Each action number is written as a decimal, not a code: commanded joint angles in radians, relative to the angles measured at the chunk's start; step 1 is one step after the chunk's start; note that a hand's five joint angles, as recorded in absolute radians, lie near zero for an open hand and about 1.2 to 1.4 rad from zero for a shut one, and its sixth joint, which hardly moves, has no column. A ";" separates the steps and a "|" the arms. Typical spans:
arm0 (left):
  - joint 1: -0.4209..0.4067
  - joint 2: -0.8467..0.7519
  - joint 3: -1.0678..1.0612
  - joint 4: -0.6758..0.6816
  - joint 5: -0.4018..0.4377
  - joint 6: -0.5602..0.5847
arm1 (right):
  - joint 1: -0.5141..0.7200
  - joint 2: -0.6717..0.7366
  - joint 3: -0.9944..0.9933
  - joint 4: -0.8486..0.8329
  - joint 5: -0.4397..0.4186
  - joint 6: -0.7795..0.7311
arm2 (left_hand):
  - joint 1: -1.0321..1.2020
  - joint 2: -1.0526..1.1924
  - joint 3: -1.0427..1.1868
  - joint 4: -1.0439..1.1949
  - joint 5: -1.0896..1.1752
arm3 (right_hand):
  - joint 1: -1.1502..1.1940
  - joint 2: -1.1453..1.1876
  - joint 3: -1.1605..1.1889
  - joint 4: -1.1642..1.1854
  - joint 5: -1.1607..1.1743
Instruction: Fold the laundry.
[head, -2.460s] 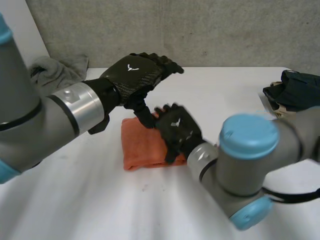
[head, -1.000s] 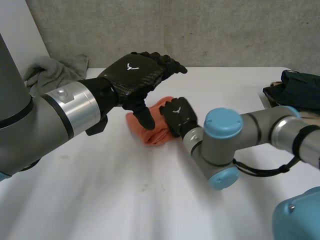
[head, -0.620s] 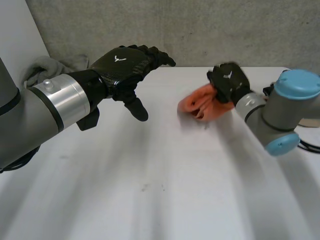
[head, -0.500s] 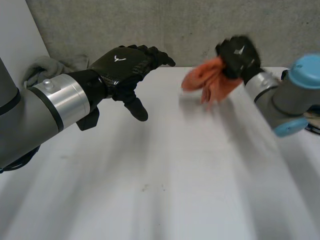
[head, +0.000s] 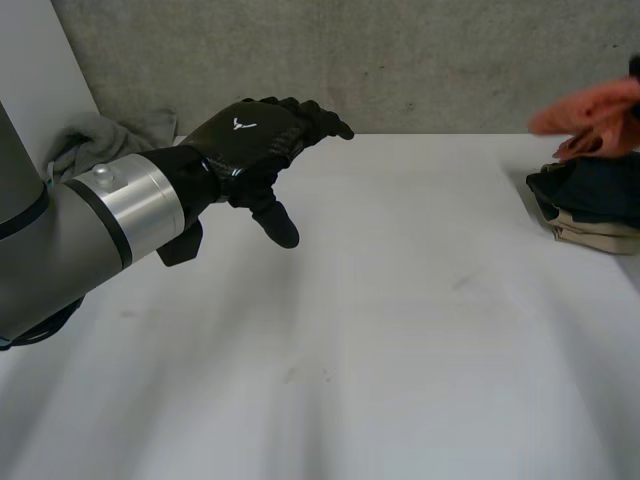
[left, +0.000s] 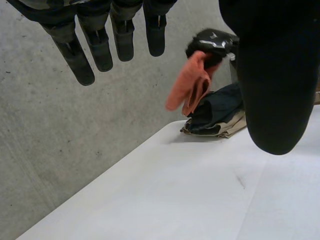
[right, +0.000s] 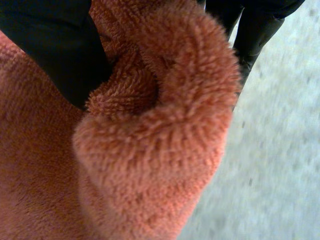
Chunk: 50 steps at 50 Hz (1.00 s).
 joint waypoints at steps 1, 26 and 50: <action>-0.001 -0.006 -0.002 0.000 -0.001 0.000 | -0.101 0.001 0.241 -0.117 -0.073 -0.009 | 0.062 0.061 0.065 0.061 0.056 | 0.506 0.233 0.236 0.208 0.290; -0.004 -0.004 -0.009 0.009 -0.002 0.000 | -0.161 -0.179 0.410 0.095 -0.013 -0.153 | 0.062 0.061 0.065 0.061 0.056 | -0.716 -0.988 -0.986 -1.014 -0.932; -0.001 0.011 -0.005 0.011 -0.002 -0.024 | -0.299 -0.562 0.510 0.305 0.459 -0.195 | 0.045 0.043 0.047 0.043 0.039 | -0.716 -0.988 -0.986 -1.014 -0.932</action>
